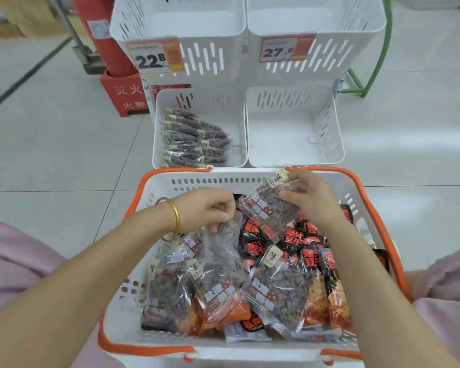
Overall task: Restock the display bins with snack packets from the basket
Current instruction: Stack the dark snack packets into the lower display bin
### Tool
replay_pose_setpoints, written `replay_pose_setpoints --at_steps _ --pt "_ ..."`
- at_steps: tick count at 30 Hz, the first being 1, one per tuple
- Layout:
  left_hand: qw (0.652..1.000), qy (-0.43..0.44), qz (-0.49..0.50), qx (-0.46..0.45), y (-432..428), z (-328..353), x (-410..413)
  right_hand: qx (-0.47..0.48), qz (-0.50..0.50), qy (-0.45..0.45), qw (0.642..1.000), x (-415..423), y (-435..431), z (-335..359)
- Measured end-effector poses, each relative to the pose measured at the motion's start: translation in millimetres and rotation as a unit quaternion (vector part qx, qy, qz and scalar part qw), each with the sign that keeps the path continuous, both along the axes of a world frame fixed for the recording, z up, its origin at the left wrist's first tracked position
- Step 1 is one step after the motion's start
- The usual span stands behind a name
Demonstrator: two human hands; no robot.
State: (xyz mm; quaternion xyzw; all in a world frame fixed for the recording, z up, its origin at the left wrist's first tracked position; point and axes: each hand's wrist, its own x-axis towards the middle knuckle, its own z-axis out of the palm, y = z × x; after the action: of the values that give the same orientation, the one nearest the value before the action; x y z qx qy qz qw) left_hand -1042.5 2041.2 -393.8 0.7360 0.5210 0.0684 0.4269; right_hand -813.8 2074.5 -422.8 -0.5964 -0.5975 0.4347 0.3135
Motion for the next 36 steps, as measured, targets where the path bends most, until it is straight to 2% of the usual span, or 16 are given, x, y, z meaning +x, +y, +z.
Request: replay_pose_setpoints --at_steps 3,5,8,12,15,20,25,28,30,33,34,36 --pt "0.994 -0.094 0.054 -0.012 -0.4 9.2 -1.3 -0.012 0.004 0.017 1.000 -0.2 0.2 -0.6" --pt "0.987 -0.127 0.096 0.012 -0.1 9.6 -0.3 -0.018 0.010 0.025 0.999 -1.8 0.5 -2.0" --pt "0.986 -0.102 0.104 0.084 -0.1 7.4 2.3 -0.010 0.018 0.018 1.000 -3.6 1.1 -4.6" --pt "0.984 -0.079 0.109 0.113 3.9 0.5 -6.1 0.008 0.015 -0.007 1.000 3.2 5.9 -3.6" --pt "0.973 -0.070 0.167 0.141 6.5 -0.4 -10.3 -0.002 0.037 -0.024 0.999 9.6 7.7 1.8" --pt "0.941 -0.145 0.278 0.127 9.4 -5.6 -13.8 -0.019 0.101 0.026 0.994 11.2 5.5 19.8" --pt "0.926 -0.193 0.310 0.102 13.6 -4.3 -11.3 0.006 0.162 0.050 0.985 -0.2 3.1 26.1" --pt "0.915 -0.213 0.330 0.088 16.1 -4.5 -8.3 -0.015 0.164 0.079 0.983 -2.9 3.8 22.4" --pt "0.896 -0.239 0.368 0.071 18.4 -4.8 -7.7 -0.041 0.131 0.121 0.983 -0.6 3.6 17.9" --pt "0.846 -0.299 0.438 0.047 21.5 -5.6 -8.9 -0.083 0.057 0.184 0.978 -0.1 4.6 9.7" --pt "0.830 -0.320 0.455 0.043 21.8 -5.5 -8.1 -0.111 0.040 0.218 0.969 -1.6 4.7 5.9" --pt "0.797 -0.363 0.482 0.032 20.4 -5.1 -4.8 -0.197 0.018 0.318 0.927 -8.4 3.2 -2.2"
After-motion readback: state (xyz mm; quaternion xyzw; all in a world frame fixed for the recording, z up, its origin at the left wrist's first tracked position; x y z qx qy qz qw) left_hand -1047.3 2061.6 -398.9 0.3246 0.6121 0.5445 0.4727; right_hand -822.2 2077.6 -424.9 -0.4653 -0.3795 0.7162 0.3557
